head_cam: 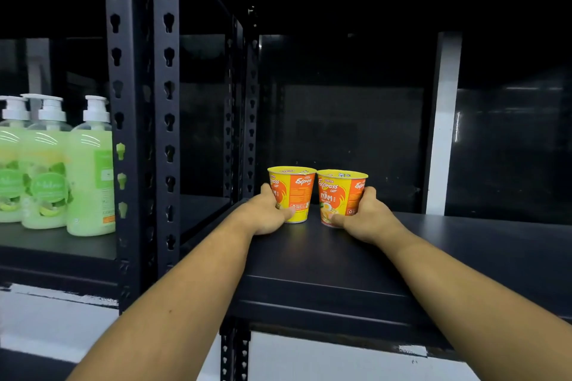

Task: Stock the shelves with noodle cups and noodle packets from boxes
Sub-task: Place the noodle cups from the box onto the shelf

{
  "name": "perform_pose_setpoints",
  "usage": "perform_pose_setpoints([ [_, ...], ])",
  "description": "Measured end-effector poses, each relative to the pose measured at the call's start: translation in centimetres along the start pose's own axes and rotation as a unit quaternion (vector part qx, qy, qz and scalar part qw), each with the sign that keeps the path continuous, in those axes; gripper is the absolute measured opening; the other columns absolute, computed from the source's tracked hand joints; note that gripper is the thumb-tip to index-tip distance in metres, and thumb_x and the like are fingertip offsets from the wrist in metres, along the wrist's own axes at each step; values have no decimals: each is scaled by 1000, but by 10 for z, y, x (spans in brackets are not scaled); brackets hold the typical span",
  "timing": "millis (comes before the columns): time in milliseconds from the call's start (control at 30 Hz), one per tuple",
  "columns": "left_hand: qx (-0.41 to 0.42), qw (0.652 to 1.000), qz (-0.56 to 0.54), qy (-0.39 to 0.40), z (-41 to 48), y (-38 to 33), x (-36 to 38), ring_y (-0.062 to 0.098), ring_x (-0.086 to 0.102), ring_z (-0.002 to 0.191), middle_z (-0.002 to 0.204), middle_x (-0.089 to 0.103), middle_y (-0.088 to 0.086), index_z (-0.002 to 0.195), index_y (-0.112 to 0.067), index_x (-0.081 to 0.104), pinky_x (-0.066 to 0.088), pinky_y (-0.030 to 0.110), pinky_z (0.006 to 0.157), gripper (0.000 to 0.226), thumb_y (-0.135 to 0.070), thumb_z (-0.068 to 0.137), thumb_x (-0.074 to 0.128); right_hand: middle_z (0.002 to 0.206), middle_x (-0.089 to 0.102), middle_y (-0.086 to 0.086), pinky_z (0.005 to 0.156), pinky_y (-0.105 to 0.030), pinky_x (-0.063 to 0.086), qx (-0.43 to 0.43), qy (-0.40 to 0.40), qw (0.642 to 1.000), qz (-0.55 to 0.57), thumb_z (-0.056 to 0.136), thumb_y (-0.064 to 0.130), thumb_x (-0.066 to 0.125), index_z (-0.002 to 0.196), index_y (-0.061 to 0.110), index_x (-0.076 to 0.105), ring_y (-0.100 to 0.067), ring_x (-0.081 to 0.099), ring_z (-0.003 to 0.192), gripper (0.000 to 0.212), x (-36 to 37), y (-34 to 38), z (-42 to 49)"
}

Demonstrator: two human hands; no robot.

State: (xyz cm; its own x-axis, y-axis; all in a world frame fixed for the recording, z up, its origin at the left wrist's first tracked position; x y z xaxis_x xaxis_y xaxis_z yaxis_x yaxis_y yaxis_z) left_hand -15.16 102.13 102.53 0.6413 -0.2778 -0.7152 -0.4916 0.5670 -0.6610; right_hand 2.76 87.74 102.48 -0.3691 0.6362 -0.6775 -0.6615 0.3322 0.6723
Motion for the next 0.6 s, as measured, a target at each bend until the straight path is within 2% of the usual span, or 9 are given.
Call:
perform_pose_setpoints([
  [100, -1, 1000, -7, 3, 1, -1, 0, 25, 49, 137, 151, 51, 3, 157, -15, 23, 39, 35, 101, 79, -44, 98, 66, 136, 55, -4, 96, -37, 44, 22, 24, 997, 77, 84, 35, 82, 144, 18, 30, -25, 55, 124, 82, 1, -2, 2],
  [200, -3, 1000, -21, 3, 4, -1, 1, 23, 50, 136, 150, 52, 1, 157, -16, 22, 41, 37, 104, 89, -51, 92, 72, 137, 56, -5, 96, -38, 45, 28, 30, 993, 107, 83, 24, 84, 150, 19, 27, -25, 55, 123, 88, 0, -5, 5],
  [300, -4, 1000, -14, -7, 7, -2, 1, 24, 50, 136, 150, 52, 3, 155, -16, 24, 42, 38, 105, 81, -48, 96, 69, 135, 57, -4, 95, -37, 45, 25, 25, 992, 121, 81, 20, 86, 150, 18, 26, -25, 56, 122, 91, 0, -7, 8],
  [467, -12, 1000, -7, -5, 9, 0, 1, 26, 49, 138, 152, 50, 4, 157, -16, 21, 41, 42, 109, 80, -45, 97, 67, 120, 55, 1, 97, -39, 48, 11, 19, 993, 120, 83, 17, 83, 145, 20, 29, -21, 55, 112, 83, 1, -9, 12],
  [600, -11, 1000, -5, -5, 10, 1, 2, 25, 50, 136, 149, 52, 3, 155, -17, 24, 41, 41, 106, 76, -43, 98, 67, 131, 57, -3, 97, -38, 47, 4, 6, 995, 101, 82, 22, 85, 144, 19, 30, -22, 55, 114, 82, -1, -10, 13],
])
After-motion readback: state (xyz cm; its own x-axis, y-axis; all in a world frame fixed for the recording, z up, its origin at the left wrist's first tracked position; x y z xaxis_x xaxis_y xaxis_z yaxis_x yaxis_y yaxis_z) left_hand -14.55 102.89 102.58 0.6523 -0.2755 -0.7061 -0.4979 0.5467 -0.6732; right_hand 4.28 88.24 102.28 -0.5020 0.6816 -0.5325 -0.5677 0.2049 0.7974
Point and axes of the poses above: each hand's wrist, its own z-axis towards the middle knuckle, its own x-axis out of the palm, y = z × x, the point moved 6 cm from there along z, towards the middle knuckle
